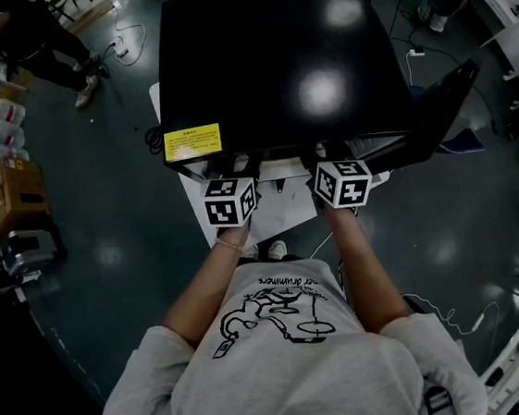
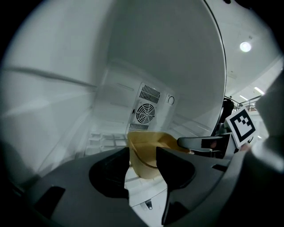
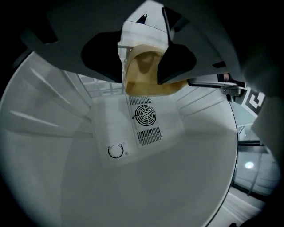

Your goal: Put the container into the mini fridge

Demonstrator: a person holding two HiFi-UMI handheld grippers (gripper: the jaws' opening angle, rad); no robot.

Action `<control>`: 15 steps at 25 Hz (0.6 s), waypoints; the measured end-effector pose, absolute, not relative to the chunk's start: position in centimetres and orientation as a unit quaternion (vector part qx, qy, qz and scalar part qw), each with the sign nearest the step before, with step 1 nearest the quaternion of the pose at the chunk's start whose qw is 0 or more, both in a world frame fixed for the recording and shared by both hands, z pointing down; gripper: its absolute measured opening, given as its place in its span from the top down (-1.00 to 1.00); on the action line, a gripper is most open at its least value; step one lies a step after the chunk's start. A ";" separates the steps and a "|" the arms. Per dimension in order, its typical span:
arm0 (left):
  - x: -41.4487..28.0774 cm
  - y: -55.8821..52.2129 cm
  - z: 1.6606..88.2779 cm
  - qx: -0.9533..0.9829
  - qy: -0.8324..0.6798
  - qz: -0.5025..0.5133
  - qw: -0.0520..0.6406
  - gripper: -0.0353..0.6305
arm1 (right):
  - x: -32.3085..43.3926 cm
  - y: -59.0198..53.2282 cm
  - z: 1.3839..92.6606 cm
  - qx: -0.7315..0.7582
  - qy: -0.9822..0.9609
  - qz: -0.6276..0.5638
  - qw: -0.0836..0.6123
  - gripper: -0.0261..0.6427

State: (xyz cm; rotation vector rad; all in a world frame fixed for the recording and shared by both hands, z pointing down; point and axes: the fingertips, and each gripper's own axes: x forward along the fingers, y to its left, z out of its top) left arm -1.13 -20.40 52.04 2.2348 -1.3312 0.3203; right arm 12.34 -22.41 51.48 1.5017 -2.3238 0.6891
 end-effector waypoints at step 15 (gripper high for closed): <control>-1.2 -18.4 50.3 0.831 -0.486 0.103 0.250 0.34 | 11.7 -19.7 49.2 0.518 -0.820 0.199 0.140 0.21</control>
